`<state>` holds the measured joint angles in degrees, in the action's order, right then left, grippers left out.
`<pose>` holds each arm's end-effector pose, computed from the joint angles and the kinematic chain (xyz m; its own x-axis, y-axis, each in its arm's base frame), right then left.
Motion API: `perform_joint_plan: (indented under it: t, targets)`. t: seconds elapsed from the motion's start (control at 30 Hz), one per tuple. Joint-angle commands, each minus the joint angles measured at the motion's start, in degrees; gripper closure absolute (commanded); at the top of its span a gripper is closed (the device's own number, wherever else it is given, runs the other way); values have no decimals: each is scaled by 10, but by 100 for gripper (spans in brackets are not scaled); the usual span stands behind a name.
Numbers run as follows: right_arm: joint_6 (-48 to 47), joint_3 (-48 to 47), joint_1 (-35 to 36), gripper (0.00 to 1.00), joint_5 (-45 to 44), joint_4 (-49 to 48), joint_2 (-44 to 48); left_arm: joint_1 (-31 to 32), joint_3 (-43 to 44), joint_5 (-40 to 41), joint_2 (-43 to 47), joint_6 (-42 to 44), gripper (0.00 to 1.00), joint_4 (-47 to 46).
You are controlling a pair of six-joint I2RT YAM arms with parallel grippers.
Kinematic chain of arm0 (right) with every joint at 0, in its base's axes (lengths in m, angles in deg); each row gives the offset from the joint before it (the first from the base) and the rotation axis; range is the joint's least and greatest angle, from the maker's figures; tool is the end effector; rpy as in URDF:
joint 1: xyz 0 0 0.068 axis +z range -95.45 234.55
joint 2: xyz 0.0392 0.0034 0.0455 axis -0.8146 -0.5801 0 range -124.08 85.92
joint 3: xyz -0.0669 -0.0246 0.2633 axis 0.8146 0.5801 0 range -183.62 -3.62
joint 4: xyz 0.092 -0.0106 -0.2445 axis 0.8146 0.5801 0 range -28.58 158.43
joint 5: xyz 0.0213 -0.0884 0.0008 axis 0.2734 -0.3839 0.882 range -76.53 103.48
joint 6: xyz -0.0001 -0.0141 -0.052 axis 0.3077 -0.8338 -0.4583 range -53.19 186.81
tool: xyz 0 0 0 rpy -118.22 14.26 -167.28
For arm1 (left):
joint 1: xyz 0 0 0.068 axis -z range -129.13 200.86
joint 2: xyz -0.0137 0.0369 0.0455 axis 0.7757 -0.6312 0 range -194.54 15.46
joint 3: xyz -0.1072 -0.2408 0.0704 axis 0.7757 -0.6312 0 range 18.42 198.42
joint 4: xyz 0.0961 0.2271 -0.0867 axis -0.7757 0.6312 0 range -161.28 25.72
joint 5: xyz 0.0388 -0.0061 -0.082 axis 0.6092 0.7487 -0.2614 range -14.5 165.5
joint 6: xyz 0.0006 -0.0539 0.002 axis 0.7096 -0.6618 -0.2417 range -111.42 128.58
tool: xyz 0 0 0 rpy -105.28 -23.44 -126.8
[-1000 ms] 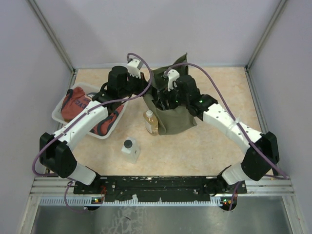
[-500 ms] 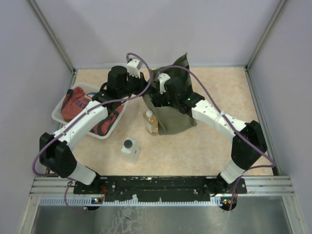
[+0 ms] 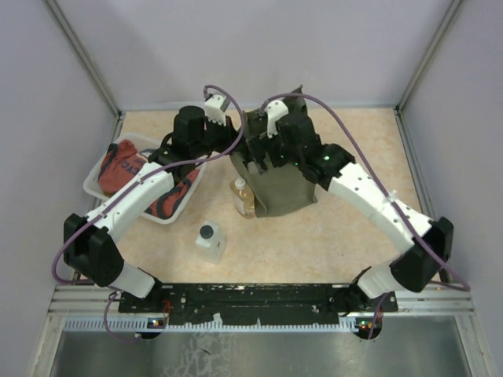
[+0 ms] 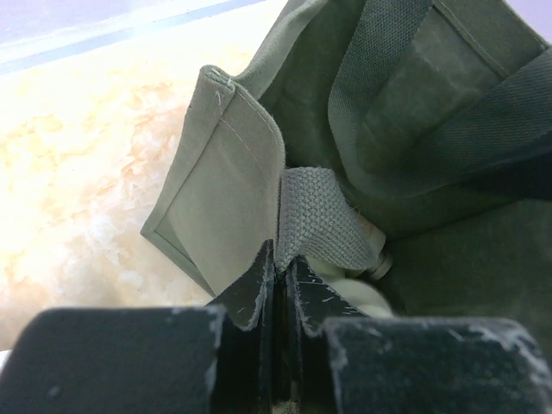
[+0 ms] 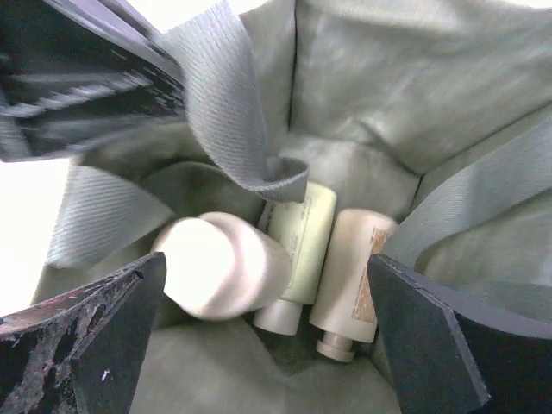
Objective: Place the personal care products into the canvas bag
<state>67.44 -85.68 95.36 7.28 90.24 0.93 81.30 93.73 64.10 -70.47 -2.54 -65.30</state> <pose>0.2580 0.2178 0.3663 -0.4046 -0.3350 -0.8509 -0.5759 0.8161 -0.0475 0.3046 -0.1872 0.3596 -0.3688 -0.0025 -0.9295 0.6000 0.7631 -0.2401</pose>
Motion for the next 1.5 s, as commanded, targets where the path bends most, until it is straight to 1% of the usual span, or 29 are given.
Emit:
perform_joint_plan:
  t: [0.0,0.1,0.2,0.33,0.43,0.63,0.8,0.9,1.03,1.17,1.47]
  targets:
    - [-7,-63,25,1,-40,32,103,-2,3,-3,2,-1,100,-8]
    - [4,-54,41,1,-21,40,151,-2,13,-2,-5,2,100,-5]
    - [16,-24,70,1,3,39,191,-2,23,-1,-13,2,100,-2]
    - [17,24,147,1,-12,33,208,-2,30,-3,-21,0,100,-1]
    - [24,68,188,1,-18,13,204,-2,32,0,-24,0,100,1]
    - [52,145,244,1,-12,-59,181,-2,34,6,-25,4,100,5]
    - [66,157,286,1,-10,-98,141,-2,29,3,-23,5,100,5]
    - [47,167,311,1,-15,-127,120,-2,25,1,-20,5,100,3]
    - [-2,220,319,1,11,-210,109,-2,19,-1,-15,8,100,2]
    - [-30,269,319,1,14,-278,104,-1,14,-2,-8,13,100,5]
    - [-27,259,318,1,70,-342,44,-1,8,-1,3,16,100,8]
